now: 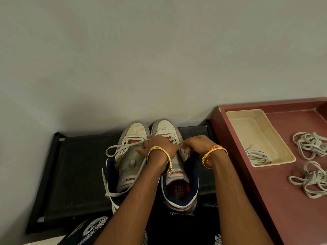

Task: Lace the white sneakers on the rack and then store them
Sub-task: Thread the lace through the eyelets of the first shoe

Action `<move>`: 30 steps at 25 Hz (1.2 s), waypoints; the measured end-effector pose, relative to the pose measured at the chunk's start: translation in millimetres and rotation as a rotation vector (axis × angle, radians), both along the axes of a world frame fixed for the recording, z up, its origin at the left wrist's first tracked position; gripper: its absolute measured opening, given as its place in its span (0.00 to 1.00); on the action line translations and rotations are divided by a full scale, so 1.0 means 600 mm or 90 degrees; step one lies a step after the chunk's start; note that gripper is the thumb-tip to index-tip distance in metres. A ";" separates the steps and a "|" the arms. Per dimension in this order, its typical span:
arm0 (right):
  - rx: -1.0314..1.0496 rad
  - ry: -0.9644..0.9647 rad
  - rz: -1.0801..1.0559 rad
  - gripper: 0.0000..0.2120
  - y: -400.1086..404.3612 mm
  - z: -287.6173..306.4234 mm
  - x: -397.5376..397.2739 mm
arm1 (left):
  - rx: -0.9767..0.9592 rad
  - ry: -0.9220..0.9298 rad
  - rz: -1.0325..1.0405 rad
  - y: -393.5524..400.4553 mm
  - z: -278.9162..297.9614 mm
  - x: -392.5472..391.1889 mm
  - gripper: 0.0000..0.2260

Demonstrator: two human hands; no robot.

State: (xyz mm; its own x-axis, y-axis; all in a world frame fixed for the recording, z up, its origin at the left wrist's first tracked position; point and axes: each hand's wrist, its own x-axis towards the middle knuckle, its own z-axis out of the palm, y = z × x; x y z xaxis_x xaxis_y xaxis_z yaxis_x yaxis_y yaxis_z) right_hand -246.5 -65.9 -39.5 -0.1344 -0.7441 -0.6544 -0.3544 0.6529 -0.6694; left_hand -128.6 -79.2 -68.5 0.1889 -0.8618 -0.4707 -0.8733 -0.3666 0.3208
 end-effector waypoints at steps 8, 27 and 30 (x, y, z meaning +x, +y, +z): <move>-0.026 -0.027 -0.134 0.10 0.003 -0.008 -0.024 | -0.007 0.178 -0.001 -0.006 -0.007 0.027 0.08; -0.202 0.117 0.140 0.08 0.014 -0.045 -0.014 | -0.205 0.266 0.148 0.049 0.013 0.125 0.08; -0.223 0.139 0.127 0.04 0.024 -0.030 -0.018 | -0.186 0.196 0.097 0.051 0.009 0.120 0.08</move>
State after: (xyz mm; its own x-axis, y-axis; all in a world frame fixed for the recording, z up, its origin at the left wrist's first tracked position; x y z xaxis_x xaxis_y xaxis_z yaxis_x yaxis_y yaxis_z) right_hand -257.1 -51.3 -57.7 -0.0735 -0.9407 -0.3311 -0.6076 0.3055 -0.7331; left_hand -56.5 -48.3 -63.3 0.2135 -0.9402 -0.2655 -0.6635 -0.3391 0.6669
